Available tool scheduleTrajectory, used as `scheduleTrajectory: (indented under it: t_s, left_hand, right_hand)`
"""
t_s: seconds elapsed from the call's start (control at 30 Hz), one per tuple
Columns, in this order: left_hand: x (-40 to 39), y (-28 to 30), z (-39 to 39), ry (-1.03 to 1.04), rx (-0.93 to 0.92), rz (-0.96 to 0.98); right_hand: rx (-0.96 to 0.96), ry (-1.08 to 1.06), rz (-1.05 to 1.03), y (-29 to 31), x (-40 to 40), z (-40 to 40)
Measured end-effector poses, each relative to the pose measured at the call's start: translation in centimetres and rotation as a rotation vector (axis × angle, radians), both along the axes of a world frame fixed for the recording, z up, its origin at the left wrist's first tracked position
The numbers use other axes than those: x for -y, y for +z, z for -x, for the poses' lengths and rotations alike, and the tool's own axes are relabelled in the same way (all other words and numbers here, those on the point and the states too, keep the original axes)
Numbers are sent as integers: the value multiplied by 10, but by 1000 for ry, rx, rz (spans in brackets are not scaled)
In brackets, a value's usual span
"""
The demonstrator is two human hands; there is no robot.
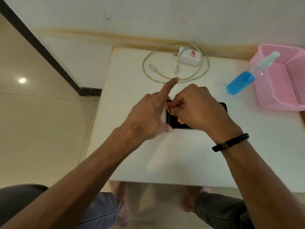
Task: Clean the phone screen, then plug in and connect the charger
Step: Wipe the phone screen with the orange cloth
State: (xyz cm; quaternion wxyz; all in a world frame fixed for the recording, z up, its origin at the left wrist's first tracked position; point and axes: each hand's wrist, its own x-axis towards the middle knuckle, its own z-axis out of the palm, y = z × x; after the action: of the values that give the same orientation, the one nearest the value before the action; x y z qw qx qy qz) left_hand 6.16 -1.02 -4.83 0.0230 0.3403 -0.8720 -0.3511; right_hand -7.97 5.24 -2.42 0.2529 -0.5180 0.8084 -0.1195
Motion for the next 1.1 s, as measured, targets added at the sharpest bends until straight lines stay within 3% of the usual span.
scheduleTrajectory:
  t_s: [0.33, 0.87, 1.1]
  left_hand:
    - [1, -3, 0, -59, 81, 153]
    - [1, 1, 5, -88, 177, 212]
    - [0, 1, 6, -80, 179, 222]
  right_hand:
    - [60, 273, -62, 1, -20, 2]
    - [-43, -6, -169, 8, -47, 59]
    - [-89, -159, -82, 9, -55, 75]
